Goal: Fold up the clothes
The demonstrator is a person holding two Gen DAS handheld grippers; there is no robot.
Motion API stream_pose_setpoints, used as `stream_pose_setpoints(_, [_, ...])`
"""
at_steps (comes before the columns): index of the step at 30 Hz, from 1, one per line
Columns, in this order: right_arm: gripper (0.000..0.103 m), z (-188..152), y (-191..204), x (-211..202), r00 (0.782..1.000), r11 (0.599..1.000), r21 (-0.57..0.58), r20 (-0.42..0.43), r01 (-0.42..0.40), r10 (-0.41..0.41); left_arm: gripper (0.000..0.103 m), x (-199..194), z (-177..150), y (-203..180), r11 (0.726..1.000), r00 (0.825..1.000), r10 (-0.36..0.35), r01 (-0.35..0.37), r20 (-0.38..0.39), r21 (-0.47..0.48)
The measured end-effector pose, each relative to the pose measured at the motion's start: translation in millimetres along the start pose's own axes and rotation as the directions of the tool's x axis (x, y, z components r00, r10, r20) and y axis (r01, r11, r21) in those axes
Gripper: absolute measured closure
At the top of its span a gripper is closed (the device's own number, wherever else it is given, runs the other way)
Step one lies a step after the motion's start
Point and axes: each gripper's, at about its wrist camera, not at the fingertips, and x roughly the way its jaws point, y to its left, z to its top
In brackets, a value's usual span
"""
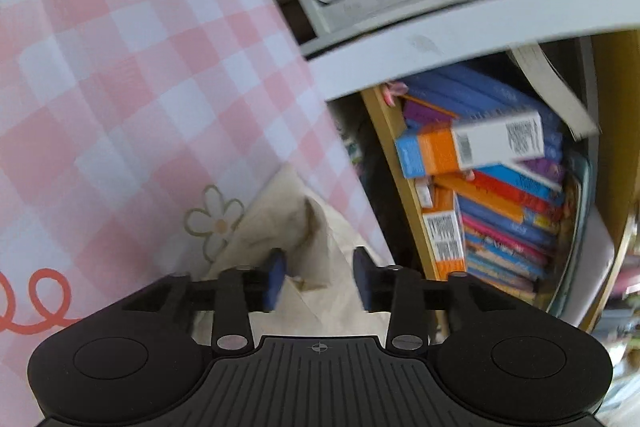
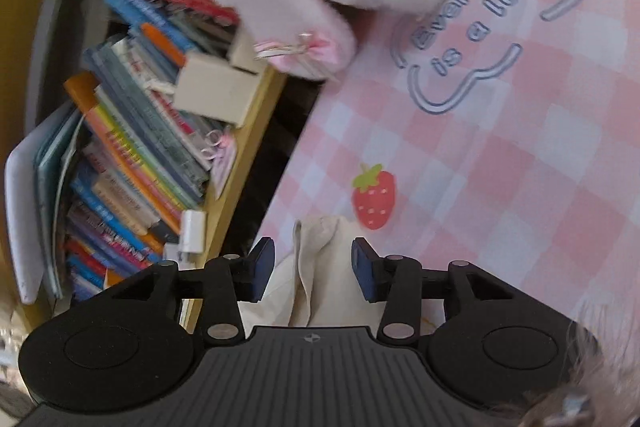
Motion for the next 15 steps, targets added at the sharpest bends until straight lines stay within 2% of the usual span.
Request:
stream_pose_setpoints(4, [0.062,-1,16,10,0.997,0.997,-0.073,-0.066,0.038,-0.043,0.065,9,2,-8,0.997,0.999,0.026,-0.024,-0.033,0.069])
stream_pose_setpoints(9, [0.062,5,30,39,0.987,0.994,-0.09,-0.141,0.067,-0.08,0.065,26,22,-12,1.0,1.0,0.01,-0.01,-0.008,0.009])
stream_pose_setpoints(11, [0.062,17,35,49,0.995,0.999,-0.028,-0.09,0.042,-0.045,0.065,29,34,-14,0.999,0.999,-0.019,0.021,0.048,-0.046])
stream_pose_setpoints(12, [0.062,23,36,48,1.0,1.0,0.025,-0.01,-0.01,0.01,0.065,27,39,-15,0.995,0.994,-0.043,0.052,0.102,-0.085])
stream_pose_setpoints(14, [0.06,26,39,35,0.991,0.994,0.071,0.113,-0.084,0.075,0.061,11,44,-16,0.98,0.965,-0.084,0.125,0.25,-0.152])
stream_pose_setpoints(15, [0.059,27,40,28,0.979,0.989,0.089,0.173,-0.121,0.104,0.053,2,43,-18,0.978,0.951,-0.096,0.144,0.294,-0.149])
